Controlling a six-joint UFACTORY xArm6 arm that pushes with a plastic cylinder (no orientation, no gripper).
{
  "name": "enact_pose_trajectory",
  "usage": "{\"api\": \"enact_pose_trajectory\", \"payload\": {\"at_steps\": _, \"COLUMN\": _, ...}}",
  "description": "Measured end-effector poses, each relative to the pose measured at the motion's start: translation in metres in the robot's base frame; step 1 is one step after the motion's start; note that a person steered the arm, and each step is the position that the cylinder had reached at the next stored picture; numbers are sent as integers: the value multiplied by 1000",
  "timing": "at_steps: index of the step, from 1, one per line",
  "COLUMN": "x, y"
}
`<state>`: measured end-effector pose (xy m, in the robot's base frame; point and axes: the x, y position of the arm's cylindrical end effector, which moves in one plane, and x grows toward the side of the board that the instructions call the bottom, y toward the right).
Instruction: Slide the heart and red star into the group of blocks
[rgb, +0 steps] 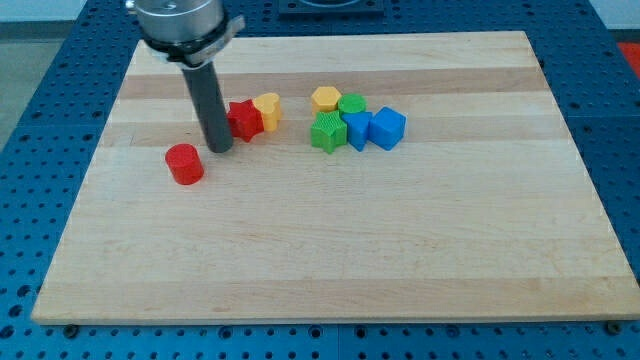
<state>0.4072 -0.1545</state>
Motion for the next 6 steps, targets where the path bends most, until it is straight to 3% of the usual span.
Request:
{"api": "enact_pose_trajectory", "payload": {"at_steps": 1, "x": -8, "y": -31}}
{"api": "enact_pose_trajectory", "payload": {"at_steps": 3, "x": -37, "y": -23}}
{"api": "enact_pose_trajectory", "payload": {"at_steps": 6, "x": -37, "y": 55}}
